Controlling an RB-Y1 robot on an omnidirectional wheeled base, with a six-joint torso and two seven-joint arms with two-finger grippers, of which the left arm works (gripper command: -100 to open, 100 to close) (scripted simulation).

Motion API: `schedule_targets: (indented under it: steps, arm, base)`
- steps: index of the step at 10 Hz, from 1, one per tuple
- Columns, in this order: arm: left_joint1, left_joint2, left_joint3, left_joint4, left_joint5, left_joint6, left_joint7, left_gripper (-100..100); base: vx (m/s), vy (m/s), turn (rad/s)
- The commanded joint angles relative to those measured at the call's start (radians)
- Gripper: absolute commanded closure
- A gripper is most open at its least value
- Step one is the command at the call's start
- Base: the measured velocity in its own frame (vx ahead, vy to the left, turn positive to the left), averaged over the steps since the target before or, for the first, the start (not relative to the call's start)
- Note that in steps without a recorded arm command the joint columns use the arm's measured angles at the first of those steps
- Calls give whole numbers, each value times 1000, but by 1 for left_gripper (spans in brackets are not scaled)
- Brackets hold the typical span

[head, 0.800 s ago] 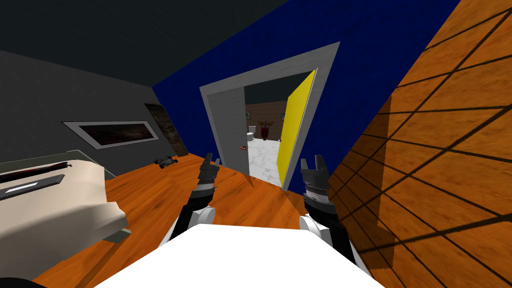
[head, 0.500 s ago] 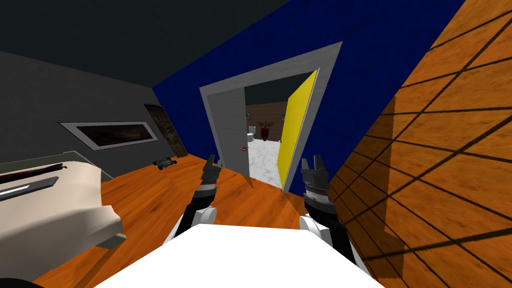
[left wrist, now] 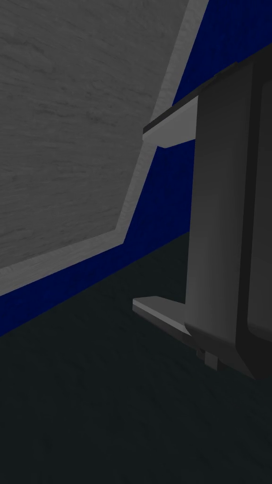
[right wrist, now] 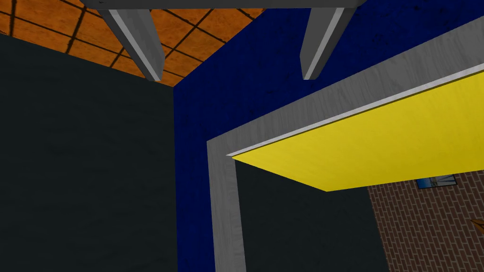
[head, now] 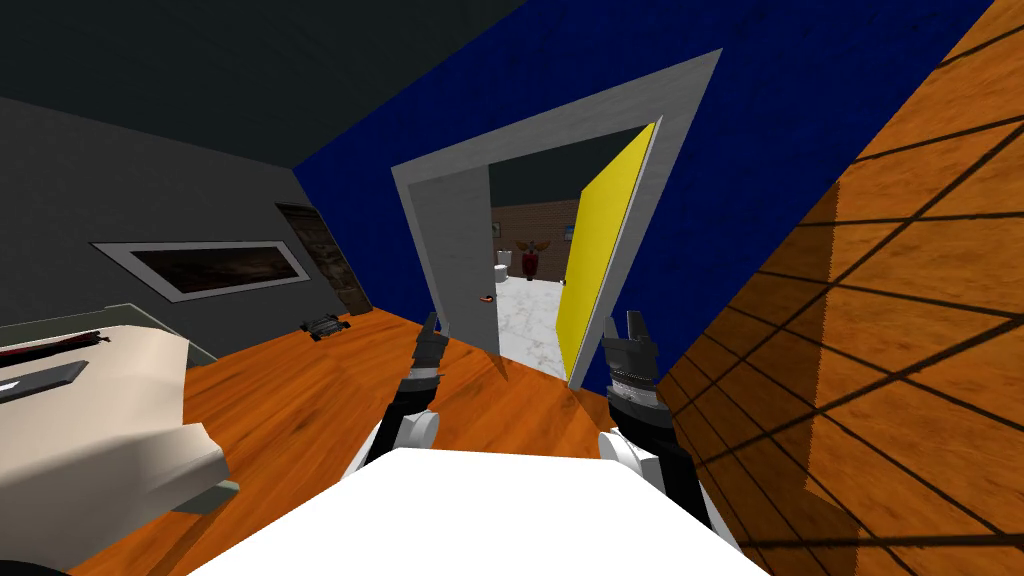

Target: Push the door open

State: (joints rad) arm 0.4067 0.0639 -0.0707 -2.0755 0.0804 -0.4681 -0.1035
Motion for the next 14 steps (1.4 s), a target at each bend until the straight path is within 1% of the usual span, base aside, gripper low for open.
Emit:
schedule_targets:
  steps: [1,4,8,14]
  arm:
    - [-14,5,-2,36,-3,-10,8,-100]
    - [-41,10,-9,103,-10,-25,21,-100]
    - [-82,17,-20,207,-20,-50,40,-100]
    - [-150,26,-39,380,-38,-90,72,-100]
  base:
    - [86,42,-7]
    - [88,43,-7]
    - [102,41,-6]
    - [99,52,-7]
